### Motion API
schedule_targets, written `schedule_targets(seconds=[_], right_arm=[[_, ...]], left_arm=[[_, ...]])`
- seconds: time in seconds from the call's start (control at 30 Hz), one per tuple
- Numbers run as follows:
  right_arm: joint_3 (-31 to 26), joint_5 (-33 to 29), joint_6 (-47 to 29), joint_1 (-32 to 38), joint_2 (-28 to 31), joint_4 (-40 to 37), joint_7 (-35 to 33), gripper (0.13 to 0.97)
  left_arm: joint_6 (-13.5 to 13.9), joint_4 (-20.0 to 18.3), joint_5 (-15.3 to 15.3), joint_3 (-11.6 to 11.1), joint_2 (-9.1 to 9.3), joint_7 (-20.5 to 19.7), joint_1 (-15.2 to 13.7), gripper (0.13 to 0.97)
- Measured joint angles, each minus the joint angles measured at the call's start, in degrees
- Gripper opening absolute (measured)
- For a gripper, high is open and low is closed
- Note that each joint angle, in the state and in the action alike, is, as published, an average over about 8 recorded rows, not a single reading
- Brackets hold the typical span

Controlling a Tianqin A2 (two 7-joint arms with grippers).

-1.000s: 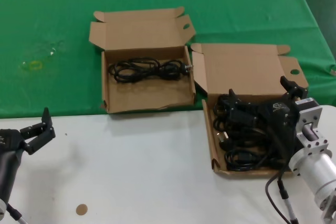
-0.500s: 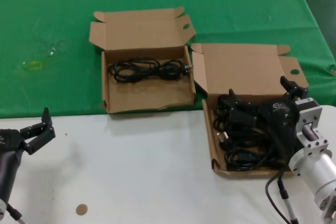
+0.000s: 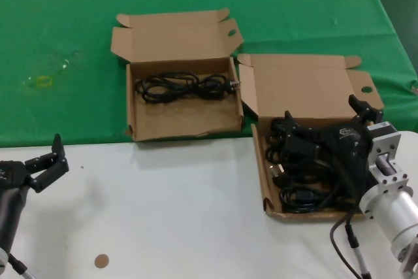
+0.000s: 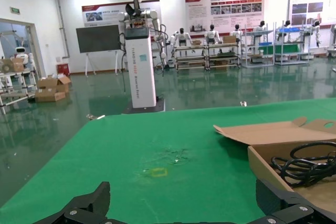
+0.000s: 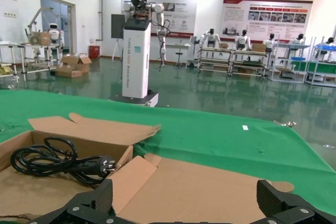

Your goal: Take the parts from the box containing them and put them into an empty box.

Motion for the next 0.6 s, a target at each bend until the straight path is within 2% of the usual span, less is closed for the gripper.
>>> schedule_targets(seconds=[0.6], right_arm=[[0.0,0.0,0.0,0.0,0.0,0.0,0.0,0.966]], left_arm=[[0.0,0.0,0.0,0.0,0.0,0.0,0.0,0.966]])
